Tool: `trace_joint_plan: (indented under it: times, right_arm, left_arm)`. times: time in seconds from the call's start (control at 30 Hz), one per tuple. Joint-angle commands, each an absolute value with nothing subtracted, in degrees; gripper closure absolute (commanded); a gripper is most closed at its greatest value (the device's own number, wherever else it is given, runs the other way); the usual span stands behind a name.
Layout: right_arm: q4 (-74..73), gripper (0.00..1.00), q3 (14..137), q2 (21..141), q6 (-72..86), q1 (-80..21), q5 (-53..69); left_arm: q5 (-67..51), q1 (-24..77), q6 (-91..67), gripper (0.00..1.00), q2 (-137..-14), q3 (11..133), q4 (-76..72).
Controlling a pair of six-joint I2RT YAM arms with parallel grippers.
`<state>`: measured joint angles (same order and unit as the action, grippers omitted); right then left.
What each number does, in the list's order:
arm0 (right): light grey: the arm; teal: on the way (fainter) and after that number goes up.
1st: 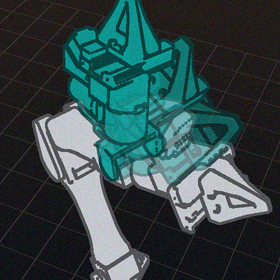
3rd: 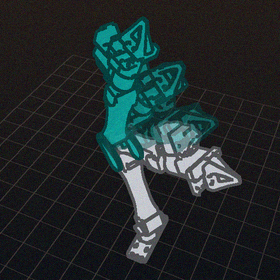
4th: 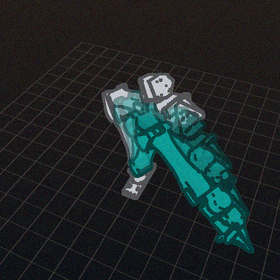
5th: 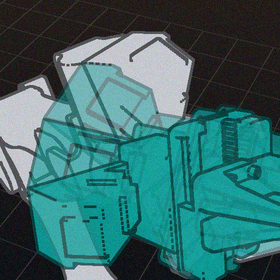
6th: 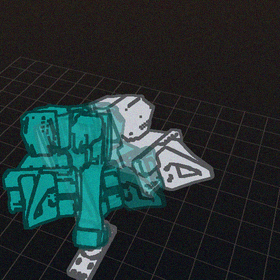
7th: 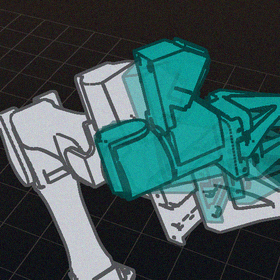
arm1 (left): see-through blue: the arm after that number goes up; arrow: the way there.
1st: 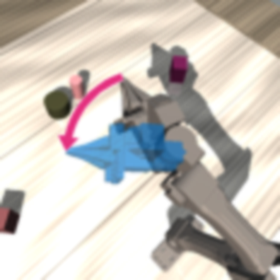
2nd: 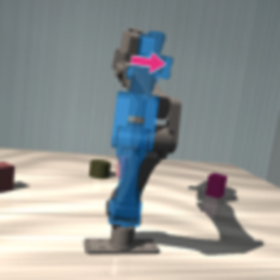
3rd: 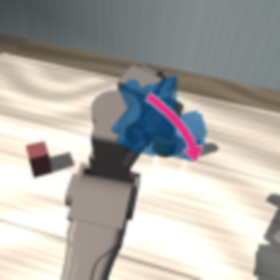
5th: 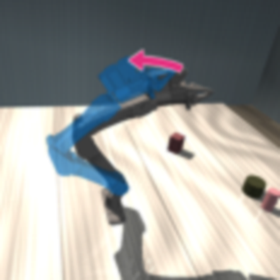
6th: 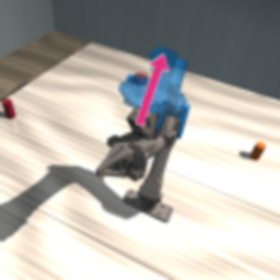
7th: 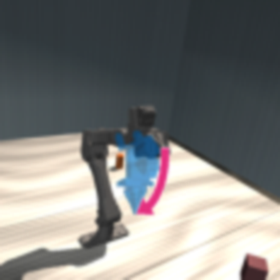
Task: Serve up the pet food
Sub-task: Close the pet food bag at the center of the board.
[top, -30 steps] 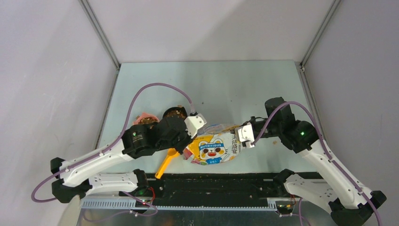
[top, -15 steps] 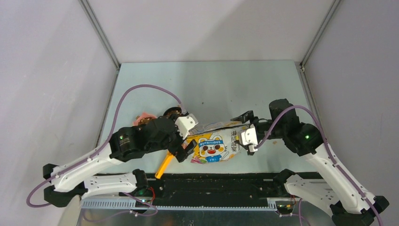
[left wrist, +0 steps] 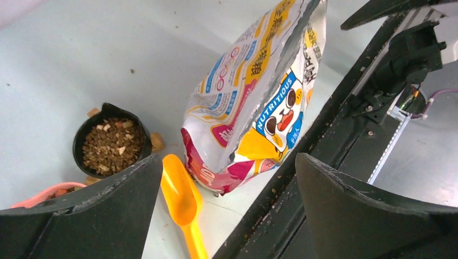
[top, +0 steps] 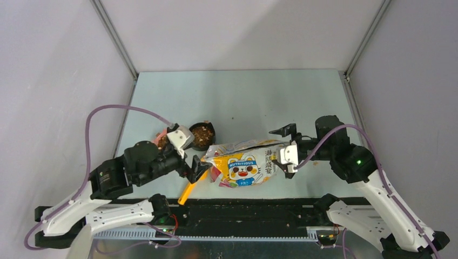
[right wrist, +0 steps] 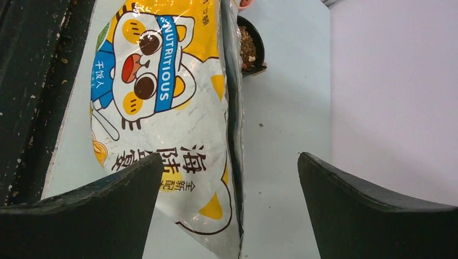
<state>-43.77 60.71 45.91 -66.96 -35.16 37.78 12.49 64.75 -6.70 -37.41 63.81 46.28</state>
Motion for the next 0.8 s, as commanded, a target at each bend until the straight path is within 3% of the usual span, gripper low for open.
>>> trace_joint_plan:
  times: [0.0,0.33,0.4,0.7,0.77]
  right_arm:
    - [-40.34,0.01,61.87,45.43,-64.13,-35.22,38.96]
    - [-33.76,0.07,61.96,53.35,-60.17,-45.19,37.5]
    - [-32.5,0.13,61.9,54.49,-59.01,-46.51,36.16]
    - [-28.94,0.25,61.96,58.32,-57.54,-50.09,36.4]
    - [-28.66,0.28,61.89,59.02,-57.73,-51.21,34.5]
  left_arm:
    - [11.27,64.43,-11.14,0.01,-39.04,59.85,45.08]
    - [8.03,64.47,-7.37,0.01,-45.04,49.52,30.03]
    - [7.3,64.43,-6.09,0.1,-45.31,49.63,29.18]
    - [5.13,64.44,-4.26,0.95,-43.34,48.96,28.92]
    - [4.89,64.43,-3.96,1.0,-43.06,49.27,28.76]
